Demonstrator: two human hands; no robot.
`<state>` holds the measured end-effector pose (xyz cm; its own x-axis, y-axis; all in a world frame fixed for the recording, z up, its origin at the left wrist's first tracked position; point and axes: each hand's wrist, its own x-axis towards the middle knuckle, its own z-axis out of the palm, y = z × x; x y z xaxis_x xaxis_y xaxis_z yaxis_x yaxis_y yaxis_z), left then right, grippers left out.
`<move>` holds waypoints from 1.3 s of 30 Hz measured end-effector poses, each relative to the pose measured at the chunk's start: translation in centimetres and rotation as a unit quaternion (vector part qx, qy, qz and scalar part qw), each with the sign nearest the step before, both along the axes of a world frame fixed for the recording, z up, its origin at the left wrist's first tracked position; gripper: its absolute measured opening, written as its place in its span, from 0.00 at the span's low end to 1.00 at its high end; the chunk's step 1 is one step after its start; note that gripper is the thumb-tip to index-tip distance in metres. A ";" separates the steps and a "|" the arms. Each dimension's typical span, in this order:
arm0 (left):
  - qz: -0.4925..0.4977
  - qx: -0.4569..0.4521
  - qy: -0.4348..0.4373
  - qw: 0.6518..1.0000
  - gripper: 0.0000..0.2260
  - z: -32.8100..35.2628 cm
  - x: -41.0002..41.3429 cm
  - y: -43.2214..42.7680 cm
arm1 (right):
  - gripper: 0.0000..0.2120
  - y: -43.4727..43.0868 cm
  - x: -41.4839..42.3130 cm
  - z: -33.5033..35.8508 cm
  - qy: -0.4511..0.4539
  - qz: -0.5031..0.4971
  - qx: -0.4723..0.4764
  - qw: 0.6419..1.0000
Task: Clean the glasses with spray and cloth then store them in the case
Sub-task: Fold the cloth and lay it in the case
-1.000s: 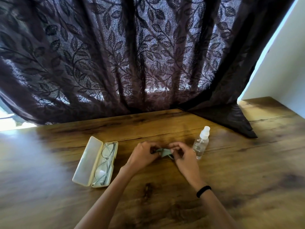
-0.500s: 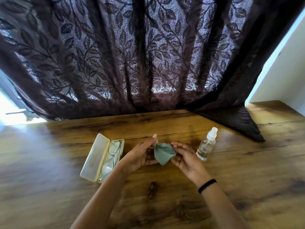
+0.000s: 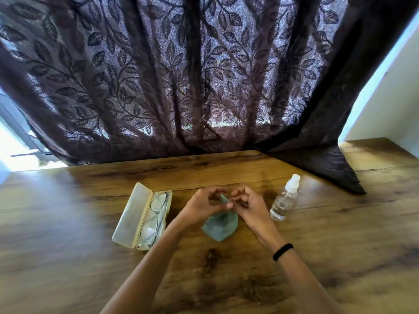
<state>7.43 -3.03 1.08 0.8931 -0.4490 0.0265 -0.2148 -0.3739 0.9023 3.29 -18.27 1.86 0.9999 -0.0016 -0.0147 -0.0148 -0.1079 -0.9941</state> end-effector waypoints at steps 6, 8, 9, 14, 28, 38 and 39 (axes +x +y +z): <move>0.072 -0.008 -0.020 0.997 0.03 1.0 0.7 0.4 | 0.16 -0.4 -0.1 -0.6 -0.027 -0.004 -0.089 0.996; 0.085 -0.017 -0.022 0.996 0.03 1.5 0.8 0.8 | 0.18 -0.4 -0.3 -1.3 -0.007 0.018 -0.124 0.992; 0.091 -0.032 -0.018 0.995 0.03 1.8 0.9 1.0 | 0.17 -0.4 -0.4 -1.8 0.004 0.021 -0.140 0.990; 0.142 -0.092 -0.022 0.985 0.03 3.4 1.5 2.3 | 0.05 -1.2 0.1 -2.1 -0.014 -0.049 -0.184 0.982; -0.022 0.247 -0.193 0.949 0.05 -0.3 -1.7 5.7 | 0.12 -3.0 -3.2 -2.0 -0.177 0.009 -0.447 0.877; 0.013 0.264 -0.112 0.958 0.04 -0.9 -1.0 5.4 | 0.11 -3.3 -2.9 -2.5 -0.098 -0.005 -0.374 0.922; 0.030 0.259 -0.105 0.960 0.03 -0.8 -0.7 5.2 | 0.10 -3.1 -2.6 -2.4 -0.084 -0.008 -0.377 0.922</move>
<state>6.72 2.16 0.26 0.9174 -0.3979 -0.0045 -0.3348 -0.7778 0.5319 0.71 -21.37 -0.57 0.9878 0.0374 0.1514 0.1249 -0.7706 -0.6249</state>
